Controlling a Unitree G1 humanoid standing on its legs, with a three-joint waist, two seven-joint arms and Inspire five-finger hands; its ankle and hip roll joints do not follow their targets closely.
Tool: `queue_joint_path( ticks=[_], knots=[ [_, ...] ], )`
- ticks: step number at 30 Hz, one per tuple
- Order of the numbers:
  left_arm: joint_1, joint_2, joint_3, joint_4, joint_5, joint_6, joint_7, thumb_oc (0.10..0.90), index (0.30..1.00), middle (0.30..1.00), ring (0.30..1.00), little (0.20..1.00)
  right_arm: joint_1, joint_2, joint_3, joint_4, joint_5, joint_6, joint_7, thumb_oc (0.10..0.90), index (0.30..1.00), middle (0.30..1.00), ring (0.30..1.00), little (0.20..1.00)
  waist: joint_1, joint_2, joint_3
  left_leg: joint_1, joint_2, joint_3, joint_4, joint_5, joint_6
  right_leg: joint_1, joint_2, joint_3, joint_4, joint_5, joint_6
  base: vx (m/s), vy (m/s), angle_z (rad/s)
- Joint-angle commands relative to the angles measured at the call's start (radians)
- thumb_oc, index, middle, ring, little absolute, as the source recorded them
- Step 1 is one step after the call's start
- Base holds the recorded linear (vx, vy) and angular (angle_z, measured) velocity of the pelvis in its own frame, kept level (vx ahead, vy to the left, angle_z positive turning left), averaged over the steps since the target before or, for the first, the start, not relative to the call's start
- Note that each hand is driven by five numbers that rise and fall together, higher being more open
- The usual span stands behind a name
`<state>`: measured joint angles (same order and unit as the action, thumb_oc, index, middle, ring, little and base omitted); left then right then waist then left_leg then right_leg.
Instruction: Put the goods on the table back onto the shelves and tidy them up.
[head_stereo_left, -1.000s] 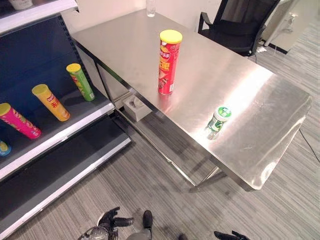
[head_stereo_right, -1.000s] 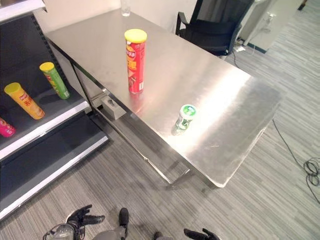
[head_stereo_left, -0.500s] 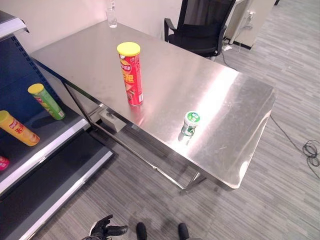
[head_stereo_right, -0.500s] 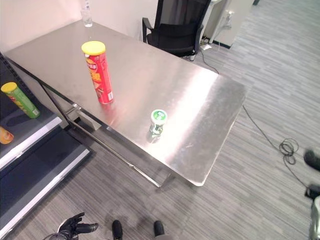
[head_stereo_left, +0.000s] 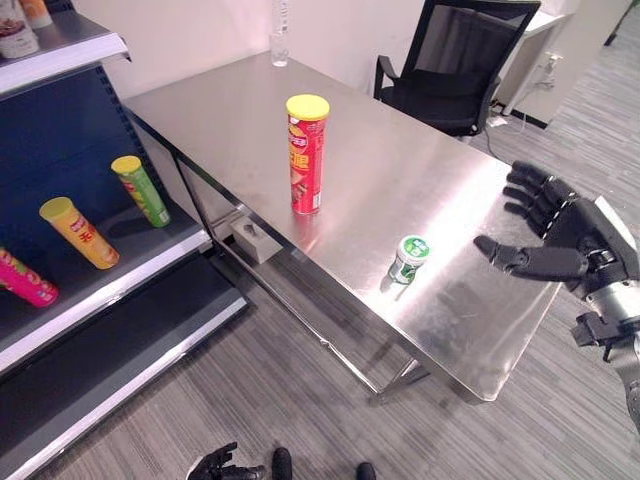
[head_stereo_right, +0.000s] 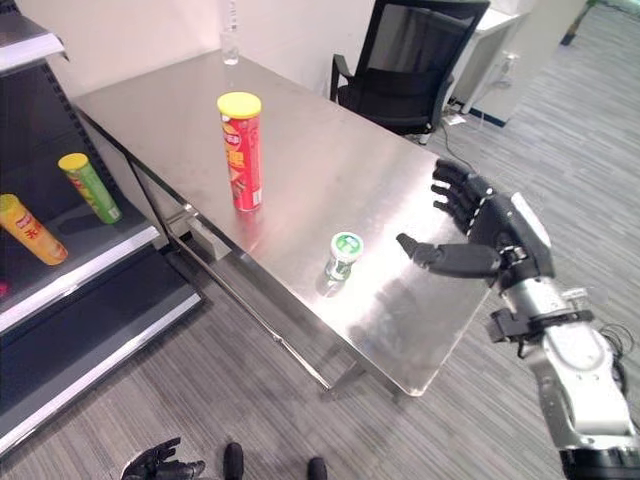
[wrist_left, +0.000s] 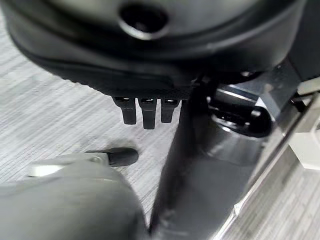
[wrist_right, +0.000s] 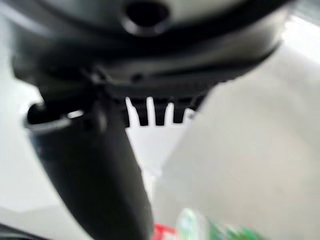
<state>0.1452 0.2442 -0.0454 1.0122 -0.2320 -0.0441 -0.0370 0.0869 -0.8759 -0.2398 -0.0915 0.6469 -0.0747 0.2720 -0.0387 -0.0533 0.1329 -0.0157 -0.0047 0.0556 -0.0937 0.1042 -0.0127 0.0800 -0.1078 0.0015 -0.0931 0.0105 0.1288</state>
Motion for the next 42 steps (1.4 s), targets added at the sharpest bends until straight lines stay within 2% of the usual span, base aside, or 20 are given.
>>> queue_joint_path(
  ticks=[1,6,10,12,15,22,31,42],
  knots=[
    [-0.070,0.029,0.012,0.032,0.031,-0.047,-0.020,0.800,0.900,0.900,0.900,0.900,-0.047,-0.102,-0.091,-0.073,0.025,-0.045,0.041,0.800,0.900,0.900,0.900,0.900,0.011,0.008,-0.044,0.034,0.039,0.041,0.006,-0.088,-0.069,0.015,0.020,-0.001,0.006,-0.047,0.057,-0.02,-0.077,0.01],
    [-0.054,0.020,0.021,0.017,0.030,-0.048,-0.027,0.800,0.900,0.900,0.900,0.900,-0.019,-0.077,-0.072,-0.077,-0.083,-0.034,0.043,0.800,0.900,0.900,0.900,0.900,0.010,0.027,-0.041,0.030,0.041,0.031,0.006,-0.082,-0.072,0.018,0.021,-0.013,0.006,-0.052,0.053,-0.01,-0.047,0.04],
    [-0.044,0.014,0.022,0.007,0.027,-0.047,-0.019,0.800,0.900,0.900,0.900,0.900,-0.044,-0.047,-0.062,-0.057,-0.218,-0.057,-0.022,0.800,0.900,0.900,0.900,0.900,0.014,0.040,-0.038,0.031,0.039,0.023,0.006,-0.080,-0.073,0.024,0.020,-0.022,0.006,-0.056,0.051,0.00,-0.014,0.03],
    [-0.042,0.014,0.023,0.004,0.027,-0.047,-0.017,0.800,0.900,0.900,0.900,0.900,-0.054,-0.034,-0.058,-0.054,-0.244,-0.062,-0.038,0.800,0.900,0.900,0.900,0.900,0.015,0.042,-0.037,0.031,0.039,0.020,0.006,-0.080,-0.073,0.026,0.020,-0.024,0.006,-0.057,0.050,0.00,-0.014,0.05],
    [-0.037,0.014,0.019,-0.001,0.029,-0.046,-0.008,0.800,0.900,0.900,0.900,0.900,-0.098,0.008,-0.012,-0.035,-0.322,-0.077,-0.079,0.800,0.900,0.900,0.900,0.900,0.026,0.051,-0.037,0.031,0.034,0.009,0.006,-0.078,-0.071,0.031,0.019,-0.034,0.006,-0.061,0.047,0.01,-0.007,0.06],
    [-0.020,0.021,0.021,-0.003,0.030,-0.042,-0.004,0.800,0.900,0.900,0.900,0.900,-0.156,0.074,0.070,0.055,-0.412,-0.085,-0.148,0.800,0.900,0.900,0.900,0.900,0.051,0.061,-0.030,0.027,0.021,-0.017,0.006,-0.077,-0.067,0.039,0.013,-0.057,0.006,-0.068,0.047,0.02,0.007,0.16],
    [-0.017,0.031,0.030,0.001,0.026,-0.041,0.005,0.800,0.900,0.900,0.900,0.900,-0.202,0.082,0.123,0.083,-0.428,-0.088,-0.173,0.800,0.900,0.900,0.900,0.900,0.078,0.060,-0.027,0.010,0.006,-0.035,0.006,-0.077,-0.064,0.035,0.004,-0.078,0.007,-0.070,0.051,0.02,0.021,0.11],
    [-0.023,0.034,0.027,0.019,0.024,-0.038,0.009,0.800,0.900,0.900,0.900,0.900,-0.240,0.097,0.168,0.094,-0.375,-0.085,-0.164,0.800,0.900,0.900,0.900,0.900,0.105,0.043,-0.033,-0.001,-0.005,-0.056,0.006,-0.080,-0.062,0.039,-0.005,-0.105,0.006,-0.073,0.058,0.02,0.015,0.10]
  ],
)
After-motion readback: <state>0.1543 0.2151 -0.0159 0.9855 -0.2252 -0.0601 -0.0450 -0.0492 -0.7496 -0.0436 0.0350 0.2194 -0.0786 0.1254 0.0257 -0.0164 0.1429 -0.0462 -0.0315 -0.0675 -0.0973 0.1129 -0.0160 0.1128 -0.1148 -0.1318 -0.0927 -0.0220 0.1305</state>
